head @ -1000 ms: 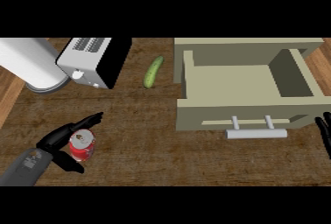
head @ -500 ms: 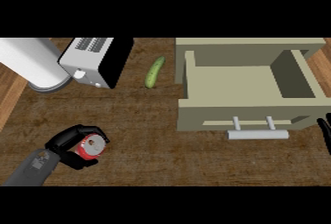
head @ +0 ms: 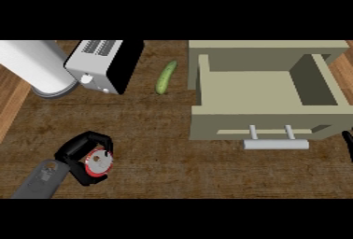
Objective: Pick up the can, place it into the drawer and close the drawer
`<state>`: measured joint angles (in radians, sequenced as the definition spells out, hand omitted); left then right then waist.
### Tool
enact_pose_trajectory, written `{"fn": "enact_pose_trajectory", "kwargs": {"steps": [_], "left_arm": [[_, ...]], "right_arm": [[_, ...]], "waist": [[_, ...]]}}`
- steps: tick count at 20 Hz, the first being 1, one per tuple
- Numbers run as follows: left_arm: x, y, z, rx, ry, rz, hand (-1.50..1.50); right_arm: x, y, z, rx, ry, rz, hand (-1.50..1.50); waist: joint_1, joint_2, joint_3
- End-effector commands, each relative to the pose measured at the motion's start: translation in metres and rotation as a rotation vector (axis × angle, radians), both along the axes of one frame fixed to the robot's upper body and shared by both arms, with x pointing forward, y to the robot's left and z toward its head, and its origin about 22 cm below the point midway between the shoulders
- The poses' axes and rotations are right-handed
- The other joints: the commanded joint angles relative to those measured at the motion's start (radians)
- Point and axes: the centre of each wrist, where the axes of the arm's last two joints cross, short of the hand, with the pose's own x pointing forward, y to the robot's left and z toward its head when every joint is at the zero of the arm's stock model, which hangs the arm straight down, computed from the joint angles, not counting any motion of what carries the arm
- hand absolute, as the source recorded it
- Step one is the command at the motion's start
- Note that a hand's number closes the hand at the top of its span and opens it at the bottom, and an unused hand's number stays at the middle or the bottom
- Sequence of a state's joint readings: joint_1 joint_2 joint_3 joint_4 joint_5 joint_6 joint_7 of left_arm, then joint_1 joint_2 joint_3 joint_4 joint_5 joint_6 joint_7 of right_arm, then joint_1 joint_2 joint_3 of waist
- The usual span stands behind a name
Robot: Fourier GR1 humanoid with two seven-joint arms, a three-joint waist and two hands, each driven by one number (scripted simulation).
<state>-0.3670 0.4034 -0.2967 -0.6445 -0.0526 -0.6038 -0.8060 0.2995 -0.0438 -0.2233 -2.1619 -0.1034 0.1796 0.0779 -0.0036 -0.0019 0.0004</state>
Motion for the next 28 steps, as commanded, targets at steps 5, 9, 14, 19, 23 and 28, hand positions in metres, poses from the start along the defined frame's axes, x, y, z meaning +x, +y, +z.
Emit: {"fn": "enact_pose_trajectory", "kwargs": {"steps": [5, 9, 14, 19, 23, 28], "left_arm": [[0.001, 0.000, -0.012, -0.206, -0.032, 0.812, 1.50], [0.035, -0.051, 0.019, -0.241, -0.073, 0.864, 1.50], [0.042, -0.088, 0.072, -0.210, -0.107, 0.818, 1.50], [0.046, -0.125, 0.116, -0.186, -0.186, 0.760, 1.50], [0.045, -0.168, 0.154, -0.212, -0.205, 0.743, 1.50], [0.041, -0.179, 0.204, -0.177, -0.186, 0.687, 1.50]], "right_arm": [[-0.005, -0.004, -0.003, 0.002, 0.005, -0.031, -1.50], [-0.016, -0.007, 0.006, 0.005, -0.011, -0.030, -1.50], [-0.015, -0.006, 0.006, -0.011, -0.003, -0.025, -1.50], [-0.010, -0.010, 0.004, -0.010, -0.019, -0.010, -1.50], [-0.008, -0.006, -0.005, 0.030, -0.018, -0.026, -1.50], [-0.014, -0.005, 0.004, 0.012, -0.008, -0.037, -1.50]], "waist": [[0.035, -0.007, 0.002], [0.012, -0.009, 0.002], [0.013, -0.005, 0.001], [0.004, -0.001, 0.000], [0.002, -0.001, 0.001], [0.002, -0.001, 0.000]]}}
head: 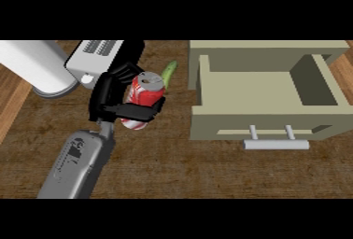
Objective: Pick up the can, place it into the drawer and close the drawer
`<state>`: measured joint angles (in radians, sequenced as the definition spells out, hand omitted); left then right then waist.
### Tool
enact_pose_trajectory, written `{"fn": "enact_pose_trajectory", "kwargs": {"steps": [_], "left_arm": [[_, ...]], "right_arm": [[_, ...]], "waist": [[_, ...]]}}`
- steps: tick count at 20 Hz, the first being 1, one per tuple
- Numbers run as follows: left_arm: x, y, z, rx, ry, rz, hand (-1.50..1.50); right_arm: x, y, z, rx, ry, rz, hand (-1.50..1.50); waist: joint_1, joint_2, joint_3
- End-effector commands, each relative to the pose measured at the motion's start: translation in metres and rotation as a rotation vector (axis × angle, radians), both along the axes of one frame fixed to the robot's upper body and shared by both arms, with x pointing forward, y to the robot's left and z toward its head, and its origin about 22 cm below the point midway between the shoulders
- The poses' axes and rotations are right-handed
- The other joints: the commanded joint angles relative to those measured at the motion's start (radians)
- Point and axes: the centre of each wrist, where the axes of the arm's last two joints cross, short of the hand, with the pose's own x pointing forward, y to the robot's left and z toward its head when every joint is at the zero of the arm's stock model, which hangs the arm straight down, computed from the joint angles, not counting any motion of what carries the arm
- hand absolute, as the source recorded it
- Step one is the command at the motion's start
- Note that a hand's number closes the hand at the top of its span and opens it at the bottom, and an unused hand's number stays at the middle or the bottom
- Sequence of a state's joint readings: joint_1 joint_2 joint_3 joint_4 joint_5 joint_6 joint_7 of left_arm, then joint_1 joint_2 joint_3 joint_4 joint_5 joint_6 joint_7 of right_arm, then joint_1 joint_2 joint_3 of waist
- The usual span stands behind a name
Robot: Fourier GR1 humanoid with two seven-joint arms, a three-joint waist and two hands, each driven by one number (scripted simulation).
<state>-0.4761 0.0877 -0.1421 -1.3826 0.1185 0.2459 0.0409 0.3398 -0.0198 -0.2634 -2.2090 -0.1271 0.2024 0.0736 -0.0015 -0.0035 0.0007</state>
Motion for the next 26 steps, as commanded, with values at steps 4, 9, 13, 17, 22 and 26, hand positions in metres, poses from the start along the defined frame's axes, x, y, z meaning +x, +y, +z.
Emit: {"fn": "enact_pose_trajectory", "kwargs": {"steps": [4, 9, 13, 17, 22, 26], "left_arm": [[0.012, -0.076, 0.065, 0.048, -0.054, -0.021, 1.50], [0.018, -0.095, 0.089, 0.071, -0.072, -0.051, 1.50], [0.024, -0.131, 0.115, 0.078, -0.063, -0.058, 1.50], [0.053, -0.134, 0.153, 0.095, -0.064, -0.054, 1.50], [0.055, -0.165, 0.147, 0.115, -0.066, -0.017, 1.50], [0.061, -0.172, 0.145, 0.121, -0.039, -0.016, 1.50]], "right_arm": [[0.015, -0.004, 0.011, 0.004, 0.003, 0.010, -1.50], [0.012, -0.009, 0.018, -0.007, -0.016, 0.010, -1.50], [-0.005, -0.010, 0.006, -0.006, 0.008, -0.005, -1.50], [0.012, 0.002, 0.005, -0.018, 0.002, -0.001, -1.50], [0.018, 0.004, -0.005, -0.024, -0.003, 0.029, -1.50], [0.016, 0.000, 0.000, -0.017, -0.005, 0.030, -1.50]], "waist": [[-0.010, 0.003, 0.000], [-0.009, 0.003, 0.000], [-0.025, 0.002, 0.000], [-0.017, 0.005, 0.000], [-0.036, 0.009, 0.000], [-0.040, 0.009, 0.000]]}}
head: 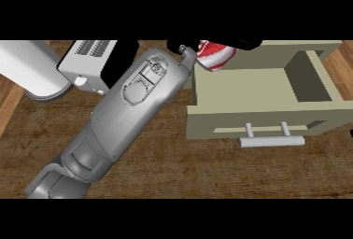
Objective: Pick up the can, place it into the drawer and close the drawer
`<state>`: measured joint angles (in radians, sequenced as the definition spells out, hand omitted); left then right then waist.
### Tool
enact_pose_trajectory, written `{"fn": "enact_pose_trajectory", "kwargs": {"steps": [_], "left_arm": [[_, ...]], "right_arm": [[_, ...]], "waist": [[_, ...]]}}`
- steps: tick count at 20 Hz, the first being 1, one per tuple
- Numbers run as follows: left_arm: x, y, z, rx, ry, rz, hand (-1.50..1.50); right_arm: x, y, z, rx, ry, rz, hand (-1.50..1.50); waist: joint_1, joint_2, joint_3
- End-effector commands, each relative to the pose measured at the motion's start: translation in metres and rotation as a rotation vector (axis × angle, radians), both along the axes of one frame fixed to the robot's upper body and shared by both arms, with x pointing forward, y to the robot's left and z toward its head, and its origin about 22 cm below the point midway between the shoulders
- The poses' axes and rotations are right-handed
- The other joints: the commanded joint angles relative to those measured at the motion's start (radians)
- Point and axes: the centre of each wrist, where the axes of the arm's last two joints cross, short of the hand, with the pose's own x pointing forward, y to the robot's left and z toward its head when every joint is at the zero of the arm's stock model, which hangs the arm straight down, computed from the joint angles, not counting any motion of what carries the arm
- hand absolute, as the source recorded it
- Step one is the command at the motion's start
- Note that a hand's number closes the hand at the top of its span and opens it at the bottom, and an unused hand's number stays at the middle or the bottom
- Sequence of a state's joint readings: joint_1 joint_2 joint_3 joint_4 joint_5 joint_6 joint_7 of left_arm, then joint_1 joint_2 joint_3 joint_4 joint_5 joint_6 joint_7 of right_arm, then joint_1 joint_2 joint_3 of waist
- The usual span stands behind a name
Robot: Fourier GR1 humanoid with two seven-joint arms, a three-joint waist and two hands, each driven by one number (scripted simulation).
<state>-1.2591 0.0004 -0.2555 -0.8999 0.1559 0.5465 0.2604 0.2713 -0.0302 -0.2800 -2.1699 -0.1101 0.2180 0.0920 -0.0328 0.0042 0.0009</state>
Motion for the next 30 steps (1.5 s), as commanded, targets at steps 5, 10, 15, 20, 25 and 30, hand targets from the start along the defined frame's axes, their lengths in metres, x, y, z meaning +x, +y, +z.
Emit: {"fn": "enact_pose_trajectory", "kwargs": {"steps": [5, 10, 15, 20, 25, 30], "left_arm": [[0.019, -0.020, 0.023, 0.053, 0.002, 0.027, 1.50], [0.017, -0.030, 0.021, 0.070, 0.019, 0.026, 1.50], [0.027, -0.025, 0.008, 0.087, 0.040, 0.033, 1.50], [0.025, -0.023, -0.020, 0.128, 0.029, 0.046, 1.50], [0.035, -0.013, -0.032, 0.164, 0.009, 0.107, 1.50], [0.032, -0.011, -0.052, 0.197, 0.008, 0.101, 1.50]], "right_arm": [[-0.007, -0.002, 0.007, 0.022, -0.003, 0.017, -1.50], [0.023, 0.006, 0.003, 0.016, -0.001, 0.008, -1.50], [0.026, 0.000, -0.001, -0.009, -0.014, 0.029, -1.50], [0.033, 0.000, 0.001, -0.007, -0.002, 0.029, -1.50], [0.016, 0.010, 0.004, 0.004, -0.016, 0.022, -1.50], [0.038, 0.012, 0.016, -0.005, -0.049, 0.049, -1.50]], "waist": [[-0.025, 0.006, 0.001], [-0.017, 0.007, 0.001], [-0.041, 0.015, 0.002], [-0.048, 0.014, 0.002], [-0.060, 0.017, 0.002], [-0.072, 0.024, 0.002]]}}
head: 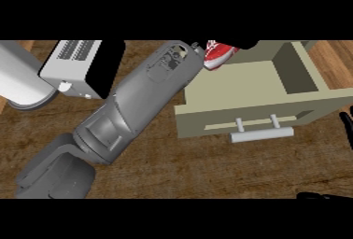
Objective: Pick up the can, place it into the drawer and close the drawer
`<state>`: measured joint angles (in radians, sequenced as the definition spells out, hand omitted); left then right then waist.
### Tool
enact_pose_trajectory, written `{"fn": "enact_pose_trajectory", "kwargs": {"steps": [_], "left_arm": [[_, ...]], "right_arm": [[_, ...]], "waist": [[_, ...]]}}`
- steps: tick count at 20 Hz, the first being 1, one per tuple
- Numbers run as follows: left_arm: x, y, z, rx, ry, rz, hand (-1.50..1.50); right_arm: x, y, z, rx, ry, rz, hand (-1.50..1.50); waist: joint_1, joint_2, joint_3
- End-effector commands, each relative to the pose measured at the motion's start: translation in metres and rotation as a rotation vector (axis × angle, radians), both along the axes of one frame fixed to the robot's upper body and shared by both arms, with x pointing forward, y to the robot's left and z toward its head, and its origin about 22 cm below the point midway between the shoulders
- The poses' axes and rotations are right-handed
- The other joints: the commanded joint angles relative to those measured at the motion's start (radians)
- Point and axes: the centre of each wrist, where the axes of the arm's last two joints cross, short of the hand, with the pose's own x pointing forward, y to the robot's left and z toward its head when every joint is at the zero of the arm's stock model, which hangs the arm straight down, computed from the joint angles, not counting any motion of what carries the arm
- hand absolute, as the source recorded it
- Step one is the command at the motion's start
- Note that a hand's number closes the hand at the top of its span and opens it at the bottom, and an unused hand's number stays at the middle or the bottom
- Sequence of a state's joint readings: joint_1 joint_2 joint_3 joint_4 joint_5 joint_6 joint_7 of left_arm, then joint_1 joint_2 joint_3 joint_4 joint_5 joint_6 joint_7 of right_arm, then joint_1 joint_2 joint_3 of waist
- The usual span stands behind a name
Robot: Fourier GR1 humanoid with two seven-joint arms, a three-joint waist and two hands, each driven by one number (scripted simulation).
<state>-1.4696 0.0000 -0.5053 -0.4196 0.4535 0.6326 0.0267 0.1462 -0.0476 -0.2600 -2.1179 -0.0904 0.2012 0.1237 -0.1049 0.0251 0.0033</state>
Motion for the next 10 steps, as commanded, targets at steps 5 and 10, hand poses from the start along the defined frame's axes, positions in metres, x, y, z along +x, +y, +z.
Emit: {"fn": "enact_pose_trajectory", "kwargs": {"steps": [5, 10], "left_arm": [[0.002, 0.002, -0.010, 0.056, -0.041, 0.033, 1.50], [0.005, 0.012, -0.030, 0.072, -0.021, 0.066, -1.50]], "right_arm": [[0.006, -0.003, 0.006, -0.009, -0.010, 0.011, -1.50], [0.011, 0.011, 0.016, -0.014, -0.024, 0.024, -1.50]], "waist": [[-0.015, 0.003, 0.000], [-0.013, 0.006, -0.001]]}}
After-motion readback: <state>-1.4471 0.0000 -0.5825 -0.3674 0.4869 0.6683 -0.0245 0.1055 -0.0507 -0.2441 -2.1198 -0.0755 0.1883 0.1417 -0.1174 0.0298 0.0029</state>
